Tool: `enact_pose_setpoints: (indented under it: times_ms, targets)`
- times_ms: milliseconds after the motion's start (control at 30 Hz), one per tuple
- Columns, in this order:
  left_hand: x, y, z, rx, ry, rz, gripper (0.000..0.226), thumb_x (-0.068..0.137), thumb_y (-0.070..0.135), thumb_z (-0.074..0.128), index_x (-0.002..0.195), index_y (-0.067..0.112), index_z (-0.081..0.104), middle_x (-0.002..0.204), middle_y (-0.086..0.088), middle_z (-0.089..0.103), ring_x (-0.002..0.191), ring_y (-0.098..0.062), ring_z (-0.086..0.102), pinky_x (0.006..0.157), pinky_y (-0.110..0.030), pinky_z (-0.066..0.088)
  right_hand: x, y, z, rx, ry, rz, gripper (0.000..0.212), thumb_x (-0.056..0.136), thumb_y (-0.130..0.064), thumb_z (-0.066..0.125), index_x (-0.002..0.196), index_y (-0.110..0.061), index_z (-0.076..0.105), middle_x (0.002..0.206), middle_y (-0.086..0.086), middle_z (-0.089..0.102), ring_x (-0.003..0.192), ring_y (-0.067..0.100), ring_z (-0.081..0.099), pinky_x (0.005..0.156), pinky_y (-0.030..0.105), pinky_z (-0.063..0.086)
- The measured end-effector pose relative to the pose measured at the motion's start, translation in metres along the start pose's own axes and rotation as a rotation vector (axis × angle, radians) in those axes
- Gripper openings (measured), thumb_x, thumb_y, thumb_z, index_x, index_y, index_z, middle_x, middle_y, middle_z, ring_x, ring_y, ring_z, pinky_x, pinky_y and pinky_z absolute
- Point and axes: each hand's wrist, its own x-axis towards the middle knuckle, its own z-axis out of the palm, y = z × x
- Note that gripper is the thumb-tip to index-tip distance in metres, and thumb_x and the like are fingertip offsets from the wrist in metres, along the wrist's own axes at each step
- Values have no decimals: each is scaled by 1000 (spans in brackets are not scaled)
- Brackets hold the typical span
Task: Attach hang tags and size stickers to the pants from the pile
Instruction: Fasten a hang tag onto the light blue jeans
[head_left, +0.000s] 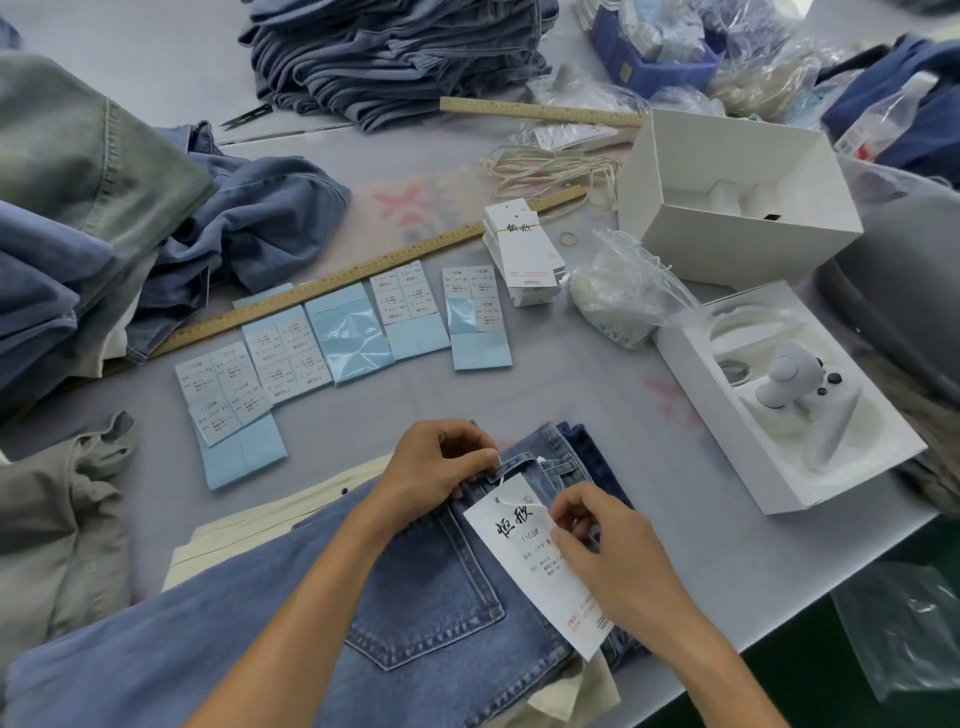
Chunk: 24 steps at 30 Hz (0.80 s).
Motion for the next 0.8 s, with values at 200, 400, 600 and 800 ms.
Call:
enact_pose_setpoints:
  times_ms: [200,400,600,800]
  targets:
    - [-4,-3,4,35,95,60,10,89,12,78,88,21,79,75,-1,76,61,-10,64,51,-22,51,3,1,-7,-19,98,-147,22,89,-13,75,90,-35,71,89,-24,68,84,4,64,73,20,51]
    - [-8,-2,11,193,142,132,16,92,16,75,85,30,74,79,14,73,70,-6,67,61,-28,57,13,2,-11,111,-51,-29,26,94,-27,72,109,-47,68,87,-13,66,72,2,59,67,15,48]
    - [-20,9,37,516,345,134,12,97,21,64,89,29,66,82,13,67,78,-11,60,68,-32,50,16,-8,-2,-140,1,-150,10,92,-23,74,94,-33,72,85,-17,57,82,-3,57,70,8,41]
    - [-25,11,59,877,385,198,11,102,14,50,105,21,58,100,4,58,95,-21,55,64,-40,51,8,-7,3,-222,168,-244,8,96,-18,69,98,-22,74,89,-18,62,73,-1,57,67,8,39]
